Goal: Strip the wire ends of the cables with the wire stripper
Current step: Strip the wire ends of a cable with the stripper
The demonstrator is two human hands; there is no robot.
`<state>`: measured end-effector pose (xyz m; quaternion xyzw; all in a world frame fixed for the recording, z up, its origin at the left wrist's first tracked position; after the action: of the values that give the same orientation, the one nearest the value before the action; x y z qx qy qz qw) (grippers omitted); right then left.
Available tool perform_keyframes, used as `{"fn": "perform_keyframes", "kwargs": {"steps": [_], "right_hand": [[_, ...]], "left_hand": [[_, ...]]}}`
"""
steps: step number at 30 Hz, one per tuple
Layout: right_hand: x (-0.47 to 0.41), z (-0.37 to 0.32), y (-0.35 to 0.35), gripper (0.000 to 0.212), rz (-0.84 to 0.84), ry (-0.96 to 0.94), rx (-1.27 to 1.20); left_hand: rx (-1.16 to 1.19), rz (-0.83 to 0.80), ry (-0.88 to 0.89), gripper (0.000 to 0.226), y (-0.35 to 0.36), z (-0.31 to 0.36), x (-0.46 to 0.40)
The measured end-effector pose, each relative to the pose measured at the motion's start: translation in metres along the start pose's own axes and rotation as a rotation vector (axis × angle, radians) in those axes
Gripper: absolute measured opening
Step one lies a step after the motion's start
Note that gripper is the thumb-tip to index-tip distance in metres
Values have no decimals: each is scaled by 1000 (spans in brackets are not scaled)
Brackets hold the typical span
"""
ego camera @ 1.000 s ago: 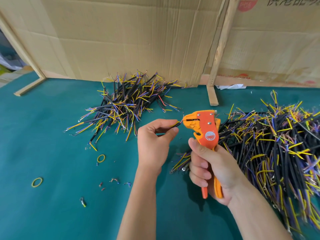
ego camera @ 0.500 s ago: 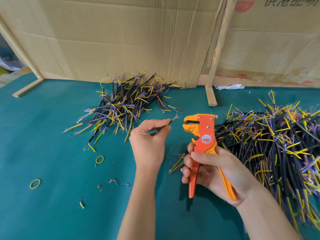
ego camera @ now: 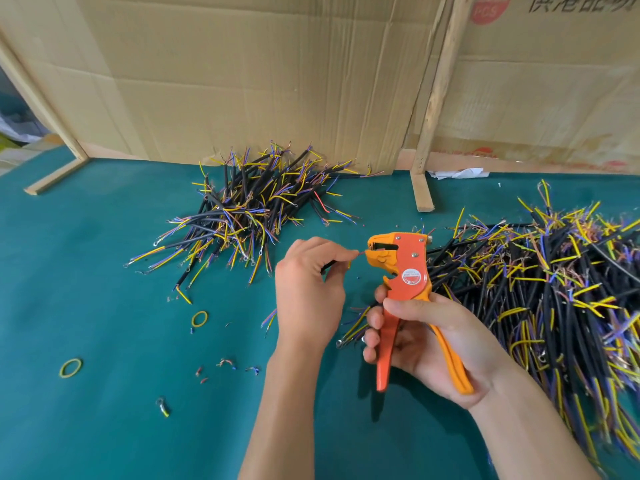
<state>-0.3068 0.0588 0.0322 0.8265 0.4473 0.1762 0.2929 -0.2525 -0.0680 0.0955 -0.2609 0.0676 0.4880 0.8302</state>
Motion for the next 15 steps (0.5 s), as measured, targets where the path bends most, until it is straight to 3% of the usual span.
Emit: {"fn": "perform_keyframes", "kwargs": {"steps": [8, 15], "right_hand": [[0, 2, -5, 17, 24, 19, 104], [-3, -5, -17, 46, 175, -97, 226]], "left_hand": [[-57, 4, 67, 24, 3, 3, 1], [9, 0, -50, 26, 6, -1, 2]]}}
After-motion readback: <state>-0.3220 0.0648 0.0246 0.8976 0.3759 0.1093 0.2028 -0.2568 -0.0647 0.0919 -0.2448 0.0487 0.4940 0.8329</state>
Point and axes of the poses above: each hand's wrist, its own x-axis away from the middle knuckle, its own y-axis out of the palm, z = x × y, the point moved 9 cm from there along -x, towards the middle knuckle, and after that the axes turned 15 degrees about -y, right-handed, at the moved point
